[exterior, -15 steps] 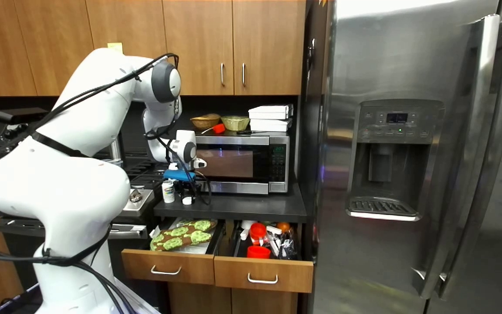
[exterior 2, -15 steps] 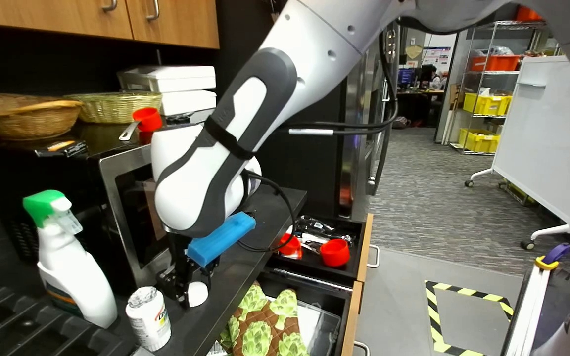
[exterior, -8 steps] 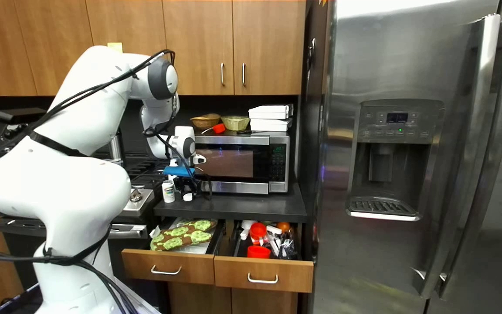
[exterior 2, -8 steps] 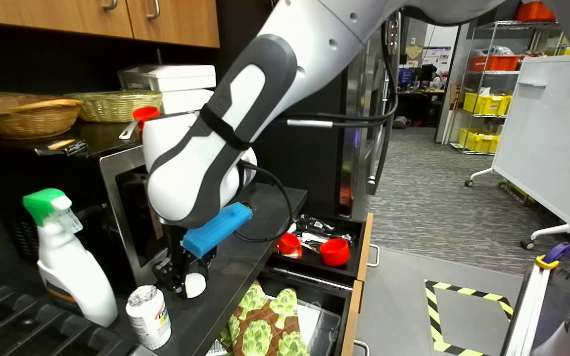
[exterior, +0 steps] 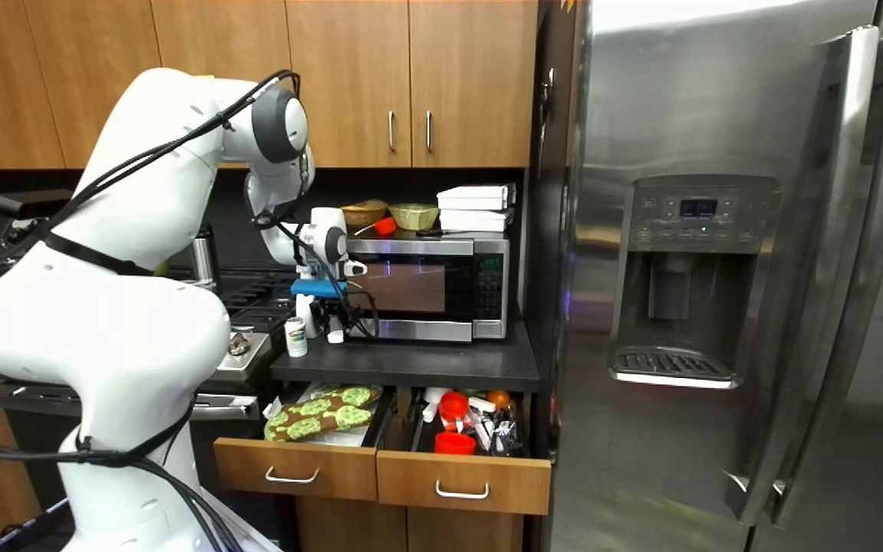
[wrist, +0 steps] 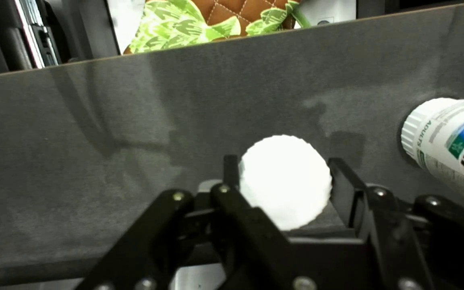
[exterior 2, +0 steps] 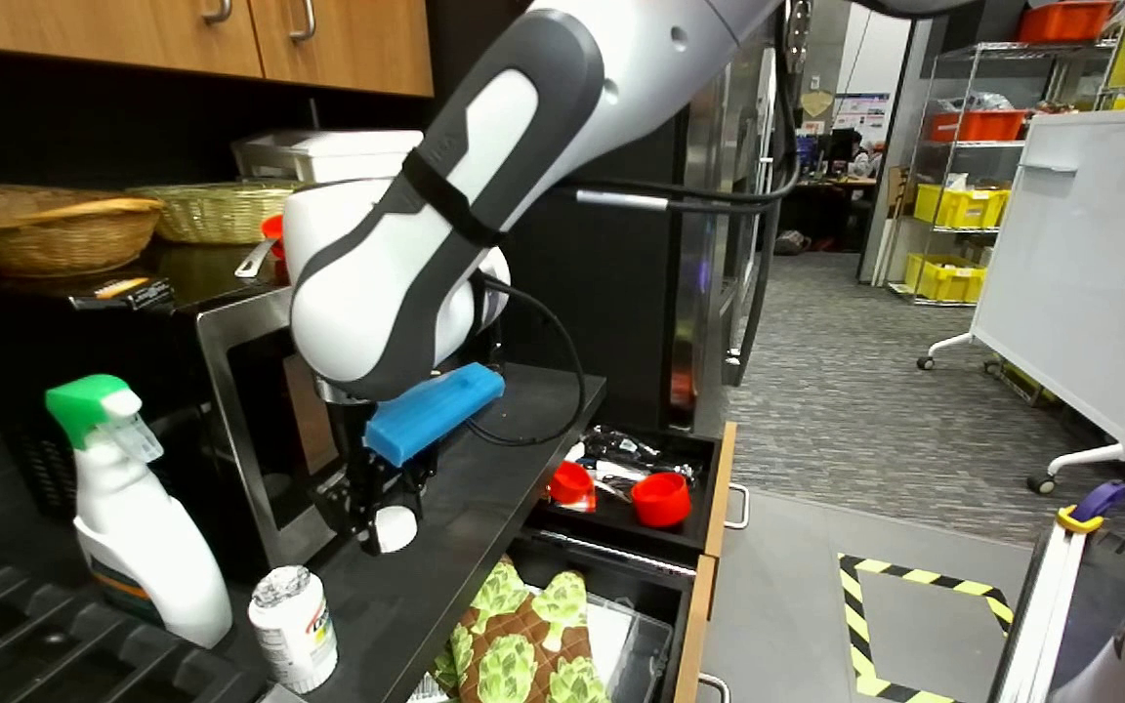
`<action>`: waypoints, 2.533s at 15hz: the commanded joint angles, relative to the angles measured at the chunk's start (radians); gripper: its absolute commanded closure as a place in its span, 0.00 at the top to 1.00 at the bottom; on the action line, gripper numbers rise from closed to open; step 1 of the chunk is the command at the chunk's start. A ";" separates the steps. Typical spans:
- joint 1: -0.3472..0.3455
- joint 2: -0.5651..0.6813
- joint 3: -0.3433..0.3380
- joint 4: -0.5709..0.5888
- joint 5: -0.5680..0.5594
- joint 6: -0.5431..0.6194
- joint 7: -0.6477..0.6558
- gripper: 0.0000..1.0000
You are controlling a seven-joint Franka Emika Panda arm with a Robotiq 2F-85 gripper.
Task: Put the lid on the bottle
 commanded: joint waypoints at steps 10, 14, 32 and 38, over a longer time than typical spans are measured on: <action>0.035 -0.121 0.006 -0.035 -0.039 -0.049 0.034 0.31; 0.039 -0.125 0.019 -0.022 -0.041 -0.072 0.024 0.31; 0.061 -0.114 0.093 0.020 -0.030 -0.131 0.000 0.31; 0.063 -0.105 0.115 0.031 -0.023 -0.147 -0.009 0.31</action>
